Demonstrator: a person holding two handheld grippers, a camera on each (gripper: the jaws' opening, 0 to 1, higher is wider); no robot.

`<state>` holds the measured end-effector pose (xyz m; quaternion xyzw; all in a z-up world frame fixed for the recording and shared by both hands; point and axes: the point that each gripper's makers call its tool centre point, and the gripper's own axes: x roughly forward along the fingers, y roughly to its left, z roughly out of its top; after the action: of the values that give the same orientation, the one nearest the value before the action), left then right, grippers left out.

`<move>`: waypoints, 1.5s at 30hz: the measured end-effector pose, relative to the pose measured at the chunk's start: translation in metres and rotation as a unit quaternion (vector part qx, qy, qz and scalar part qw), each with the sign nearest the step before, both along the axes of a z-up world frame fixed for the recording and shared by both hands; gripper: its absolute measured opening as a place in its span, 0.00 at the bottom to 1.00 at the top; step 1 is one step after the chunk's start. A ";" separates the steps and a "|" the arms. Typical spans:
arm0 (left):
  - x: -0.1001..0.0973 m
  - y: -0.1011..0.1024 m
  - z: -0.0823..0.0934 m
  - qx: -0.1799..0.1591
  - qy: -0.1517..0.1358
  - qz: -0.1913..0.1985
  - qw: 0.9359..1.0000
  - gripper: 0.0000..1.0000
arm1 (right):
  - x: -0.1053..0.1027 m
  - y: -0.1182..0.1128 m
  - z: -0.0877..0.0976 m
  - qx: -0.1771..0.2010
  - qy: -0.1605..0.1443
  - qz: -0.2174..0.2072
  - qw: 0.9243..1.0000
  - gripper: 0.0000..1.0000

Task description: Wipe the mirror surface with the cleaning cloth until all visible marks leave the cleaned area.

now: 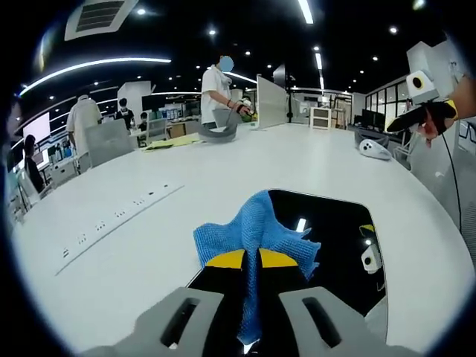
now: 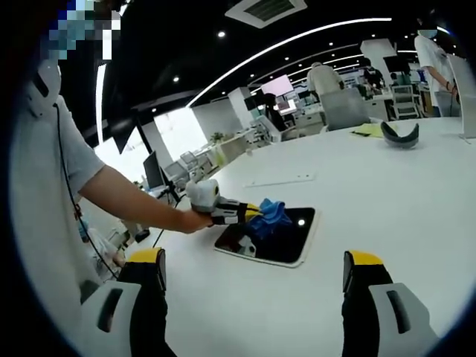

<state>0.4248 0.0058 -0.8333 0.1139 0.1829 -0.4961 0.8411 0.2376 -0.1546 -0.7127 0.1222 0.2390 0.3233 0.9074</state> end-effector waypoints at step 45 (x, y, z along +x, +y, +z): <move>0.018 0.008 0.000 0.005 -0.004 0.013 1.000 0.03 | 0.000 -0.001 -0.006 -0.004 0.011 0.001 1.000 0.99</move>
<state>0.4428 0.0136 -0.8329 0.1179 0.1834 -0.4838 0.8476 0.2376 -0.1555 -0.7187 0.1218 0.2505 0.3217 0.9049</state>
